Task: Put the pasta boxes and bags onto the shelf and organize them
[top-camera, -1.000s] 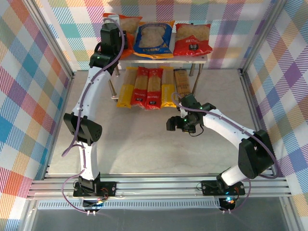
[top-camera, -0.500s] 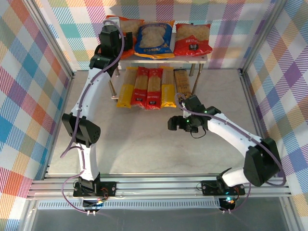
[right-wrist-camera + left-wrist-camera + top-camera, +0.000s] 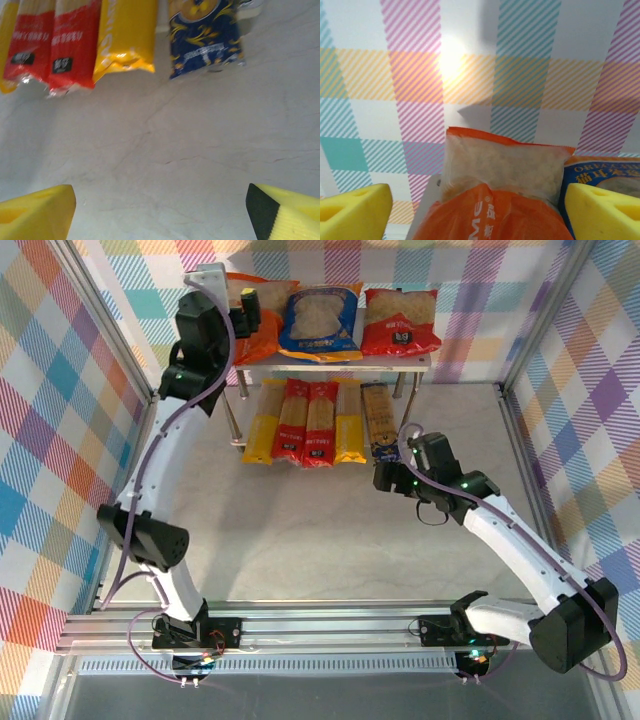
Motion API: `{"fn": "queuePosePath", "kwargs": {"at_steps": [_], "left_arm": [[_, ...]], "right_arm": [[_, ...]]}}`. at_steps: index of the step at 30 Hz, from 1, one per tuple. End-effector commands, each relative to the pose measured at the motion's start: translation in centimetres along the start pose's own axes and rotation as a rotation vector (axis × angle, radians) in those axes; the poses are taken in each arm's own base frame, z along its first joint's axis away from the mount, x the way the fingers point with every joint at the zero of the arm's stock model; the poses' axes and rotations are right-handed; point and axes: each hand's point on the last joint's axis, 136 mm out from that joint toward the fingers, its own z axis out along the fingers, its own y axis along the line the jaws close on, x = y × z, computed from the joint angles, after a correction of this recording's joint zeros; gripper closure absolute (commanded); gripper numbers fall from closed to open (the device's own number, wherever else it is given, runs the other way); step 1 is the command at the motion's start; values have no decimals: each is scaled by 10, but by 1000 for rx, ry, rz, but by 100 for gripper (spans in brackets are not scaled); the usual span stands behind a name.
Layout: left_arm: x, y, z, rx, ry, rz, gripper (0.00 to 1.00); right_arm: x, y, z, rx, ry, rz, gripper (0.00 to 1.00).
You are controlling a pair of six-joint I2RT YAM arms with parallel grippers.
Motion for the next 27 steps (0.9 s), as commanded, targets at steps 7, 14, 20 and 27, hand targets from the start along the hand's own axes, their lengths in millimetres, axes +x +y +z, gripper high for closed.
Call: {"fn": "queuePosePath", "kwargs": {"at_steps": [7, 14, 20, 27], "left_arm": [[7, 54, -113, -68, -5, -24, 31], [123, 78, -166, -94, 272, -55, 27], [222, 92, -185, -146, 474, -25, 21], [287, 111, -176, -248, 534, 0, 0]], "right_arm": [[-21, -33, -8, 82, -101, 59, 19], [-36, -50, -17, 124, -158, 78, 16], [-35, -68, -17, 158, -166, 110, 13], [-17, -77, -16, 158, -148, 123, 1]]}}
